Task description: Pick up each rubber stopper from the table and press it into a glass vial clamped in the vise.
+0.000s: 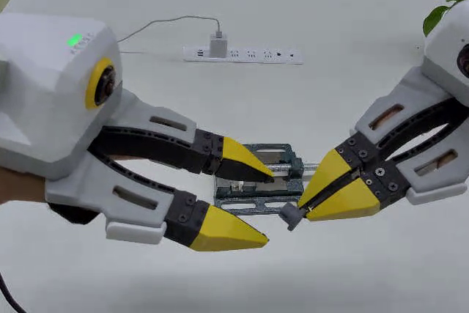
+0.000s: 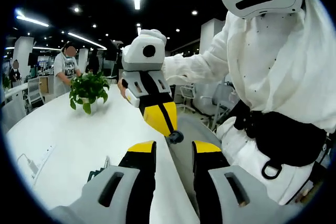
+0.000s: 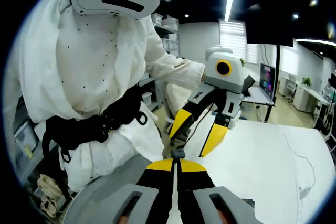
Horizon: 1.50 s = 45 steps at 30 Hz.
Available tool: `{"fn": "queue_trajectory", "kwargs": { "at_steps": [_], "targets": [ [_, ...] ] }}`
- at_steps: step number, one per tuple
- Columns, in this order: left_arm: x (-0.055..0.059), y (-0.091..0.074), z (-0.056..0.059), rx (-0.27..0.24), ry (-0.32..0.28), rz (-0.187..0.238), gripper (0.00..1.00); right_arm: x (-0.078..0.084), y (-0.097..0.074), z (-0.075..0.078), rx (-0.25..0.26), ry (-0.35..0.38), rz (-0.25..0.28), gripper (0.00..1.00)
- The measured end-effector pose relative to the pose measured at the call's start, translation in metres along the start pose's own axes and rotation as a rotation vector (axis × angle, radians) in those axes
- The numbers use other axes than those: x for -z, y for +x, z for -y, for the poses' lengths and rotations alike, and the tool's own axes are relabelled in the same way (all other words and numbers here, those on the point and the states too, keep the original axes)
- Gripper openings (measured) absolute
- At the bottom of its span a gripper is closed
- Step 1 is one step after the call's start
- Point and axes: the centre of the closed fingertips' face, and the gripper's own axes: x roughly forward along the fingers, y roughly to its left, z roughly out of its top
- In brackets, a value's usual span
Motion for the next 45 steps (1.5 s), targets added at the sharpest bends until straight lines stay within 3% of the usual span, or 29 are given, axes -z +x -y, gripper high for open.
{"fn": "queue_trajectory", "kwargs": {
  "at_steps": [15,30,35,45],
  "targets": [
    [-0.016,0.001,0.022,0.131,-0.018,0.03,0.1,-0.022,-0.005,-0.006,-0.053,-0.062,0.047,0.0],
    [-0.018,0.001,0.025,0.153,-0.028,0.044,0.06,-0.025,0.0,-0.009,-0.06,-0.077,0.051,0.0],
    [-0.018,0.001,0.024,0.151,-0.03,0.042,0.05,-0.022,-0.005,-0.005,-0.058,-0.076,0.048,0.0],
    [-0.017,-0.001,0.021,0.135,-0.039,0.052,0.04,-0.025,0.003,-0.006,-0.046,-0.061,0.045,0.0]
  ]
}}
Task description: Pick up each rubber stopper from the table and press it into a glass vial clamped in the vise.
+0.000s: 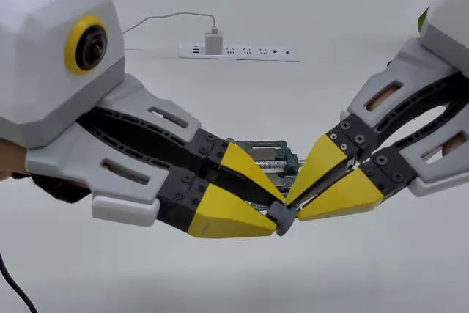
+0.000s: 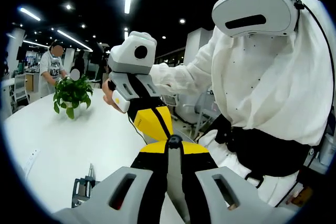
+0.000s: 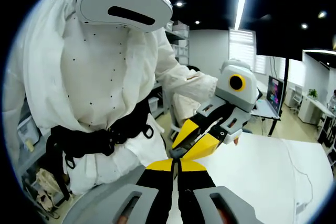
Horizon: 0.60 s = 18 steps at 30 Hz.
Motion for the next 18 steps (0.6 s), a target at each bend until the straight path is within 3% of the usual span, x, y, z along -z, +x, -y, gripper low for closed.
{"fn": "queue_trajectory", "kwargs": {
  "at_steps": [11,18],
  "targets": [
    [0.001,-0.003,-0.008,-0.052,0.002,0.018,0.04,0.002,-0.001,0.006,0.043,0.047,-0.002,0.0],
    [-0.007,-0.009,-0.018,-0.138,0.028,0.062,0.04,0.001,-0.011,0.019,0.121,0.08,0.032,0.0]
  ]
}}
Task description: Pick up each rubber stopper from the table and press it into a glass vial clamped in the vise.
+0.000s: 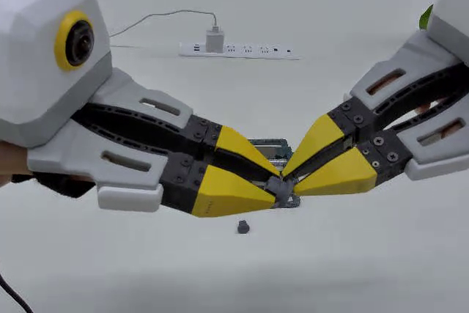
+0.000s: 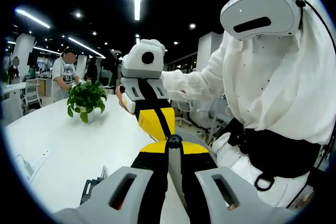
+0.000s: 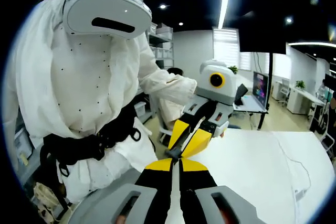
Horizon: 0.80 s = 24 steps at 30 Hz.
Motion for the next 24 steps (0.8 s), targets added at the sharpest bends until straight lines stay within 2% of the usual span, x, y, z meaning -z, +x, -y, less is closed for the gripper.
{"fn": "queue_trajectory", "kwargs": {
  "at_steps": [2,5,7,9,10,11,14,18,21,24],
  "targets": [
    [-0.001,-0.002,-0.011,-0.07,0.024,0.005,0.04,-0.001,-0.004,0.008,0.049,0.015,0.014,0.0],
    [-0.006,-0.005,-0.017,-0.124,0.035,0.04,0.04,0.0,-0.01,0.016,0.109,0.023,0.03,0.02],
    [-0.005,-0.008,-0.023,-0.176,0.051,0.035,0.04,-0.002,-0.014,0.021,0.15,0.047,0.059,0.03],
    [-0.007,-0.012,-0.034,-0.251,0.056,0.055,0.04,-0.003,-0.019,0.03,0.216,0.053,0.079,0.03],
    [-0.008,-0.013,-0.035,-0.261,0.056,0.066,0.04,-0.003,-0.02,0.033,0.236,0.059,0.093,0.04],
    [-0.012,-0.016,-0.041,-0.304,0.058,0.094,0.04,-0.005,-0.022,0.036,0.265,0.072,0.117,0.05],
    [-0.014,-0.019,-0.047,-0.36,0.064,0.122,0.04,-0.004,-0.025,0.04,0.314,0.082,0.148,0.06],
    [-0.016,-0.019,-0.05,-0.404,0.051,0.163,0.04,-0.006,-0.026,0.044,0.363,0.102,0.19,0.06],
    [-0.016,-0.019,-0.051,-0.421,0.043,0.178,0.04,-0.009,-0.027,0.042,0.367,0.114,0.225,0.09],
    [-0.017,-0.017,-0.049,-0.42,0.031,0.197,0.04,-0.009,-0.024,0.041,0.367,0.114,0.227,0.09]
  ]
}}
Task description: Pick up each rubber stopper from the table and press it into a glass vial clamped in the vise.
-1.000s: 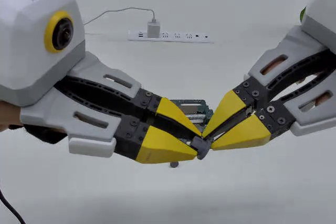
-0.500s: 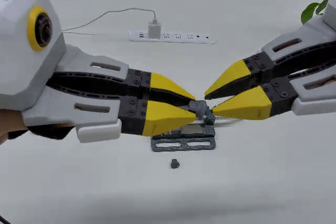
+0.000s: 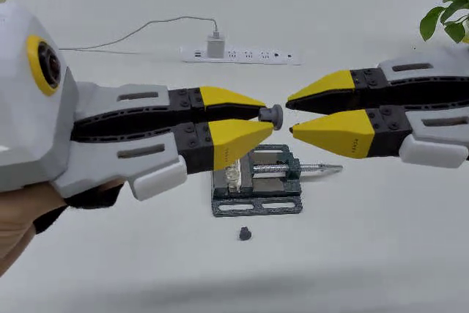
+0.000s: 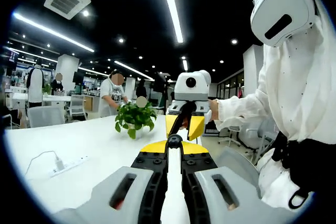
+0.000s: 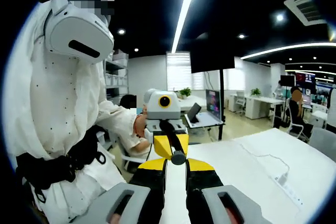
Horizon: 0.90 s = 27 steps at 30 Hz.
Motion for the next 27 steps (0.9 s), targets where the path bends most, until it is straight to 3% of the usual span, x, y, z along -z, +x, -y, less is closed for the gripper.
{"fn": "queue_trajectory", "kwargs": {
  "at_steps": [8,27],
  "targets": [
    [-0.002,0.001,0.005,0.006,-0.02,0.023,0.04,-0.003,-0.011,0.009,0.001,0.018,0.039,0.09],
    [-0.009,0.001,0.008,0.014,-0.043,0.063,0.04,-0.009,0.0,-0.004,-0.015,0.015,0.048,0.09]
  ]
}}
